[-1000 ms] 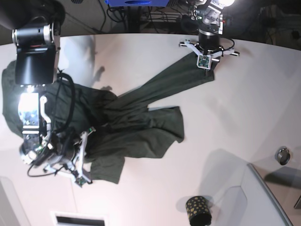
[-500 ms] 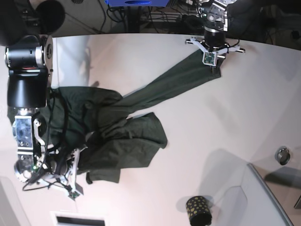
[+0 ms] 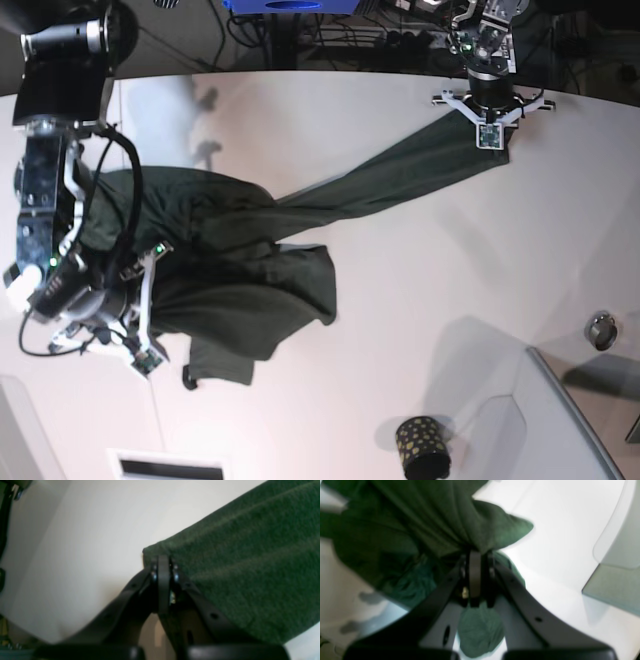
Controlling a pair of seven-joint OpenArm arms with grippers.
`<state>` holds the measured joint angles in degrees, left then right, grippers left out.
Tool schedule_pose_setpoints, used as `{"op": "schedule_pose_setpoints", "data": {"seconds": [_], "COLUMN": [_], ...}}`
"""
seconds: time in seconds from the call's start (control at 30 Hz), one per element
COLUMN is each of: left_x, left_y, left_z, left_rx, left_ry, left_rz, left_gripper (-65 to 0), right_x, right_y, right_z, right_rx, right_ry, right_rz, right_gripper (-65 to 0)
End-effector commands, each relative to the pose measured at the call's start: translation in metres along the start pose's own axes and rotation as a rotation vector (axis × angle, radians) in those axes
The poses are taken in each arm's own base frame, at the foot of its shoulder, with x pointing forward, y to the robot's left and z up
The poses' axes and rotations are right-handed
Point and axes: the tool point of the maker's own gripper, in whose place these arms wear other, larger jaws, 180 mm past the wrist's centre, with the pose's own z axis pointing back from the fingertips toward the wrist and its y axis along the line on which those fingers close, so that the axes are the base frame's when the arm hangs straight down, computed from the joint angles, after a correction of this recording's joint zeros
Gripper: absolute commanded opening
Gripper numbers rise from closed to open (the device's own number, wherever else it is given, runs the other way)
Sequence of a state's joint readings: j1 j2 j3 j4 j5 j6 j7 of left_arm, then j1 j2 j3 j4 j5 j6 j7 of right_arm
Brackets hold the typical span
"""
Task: Layout the t-shirt on the table in an organized manner, then fold the t-shirt properly
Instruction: 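Grasp the shirt with the right gripper and pull it taut against the left gripper, then release the shirt and reposition both grippers over the fabric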
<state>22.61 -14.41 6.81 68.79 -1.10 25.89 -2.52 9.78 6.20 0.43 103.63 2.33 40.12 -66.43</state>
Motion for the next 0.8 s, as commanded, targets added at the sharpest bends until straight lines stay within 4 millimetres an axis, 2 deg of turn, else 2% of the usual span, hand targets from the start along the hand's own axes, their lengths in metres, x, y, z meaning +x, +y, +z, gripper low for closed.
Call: {"op": "schedule_pose_setpoints", "data": {"seconds": [0.0, 0.1, 0.27, 0.43, 0.6, 0.77], "left_x": [-0.001, 0.010, 0.038, 0.060, 0.057, 0.061], "left_y": [0.002, 0.002, 0.003, 0.009, 0.022, 0.043], "left_z": [-0.003, -0.011, -0.025, -0.042, -0.064, -0.080], "left_rx": [0.001, 0.007, 0.019, 0.040, 0.080, 0.117], "left_ry": [0.025, 0.006, -0.048, -0.081, -0.049, -0.045], "left_rz": [0.013, 0.024, 0.043, 0.053, 0.038, 0.011], "left_gripper": [-65.0, -65.0, -65.0, -65.0, -65.0, -65.0], "right_x": [0.013, -0.011, -0.058, -0.087, -0.088, -0.061], "right_y": [-0.008, 0.009, 0.045, 0.085, 0.115, 0.161], "right_z": [0.015, 0.031, 0.028, 0.026, 0.021, 0.005], "right_rx": [-0.047, -0.051, 0.028, 0.120, 0.195, 0.323], "right_ry": [-0.052, -0.005, 0.083, 0.128, 0.135, 0.107], "right_rz": [0.012, 0.023, 0.002, -0.015, -0.041, 0.092], "right_gripper": [-64.7, -64.7, -64.8, -64.8, -64.8, -64.8]}}
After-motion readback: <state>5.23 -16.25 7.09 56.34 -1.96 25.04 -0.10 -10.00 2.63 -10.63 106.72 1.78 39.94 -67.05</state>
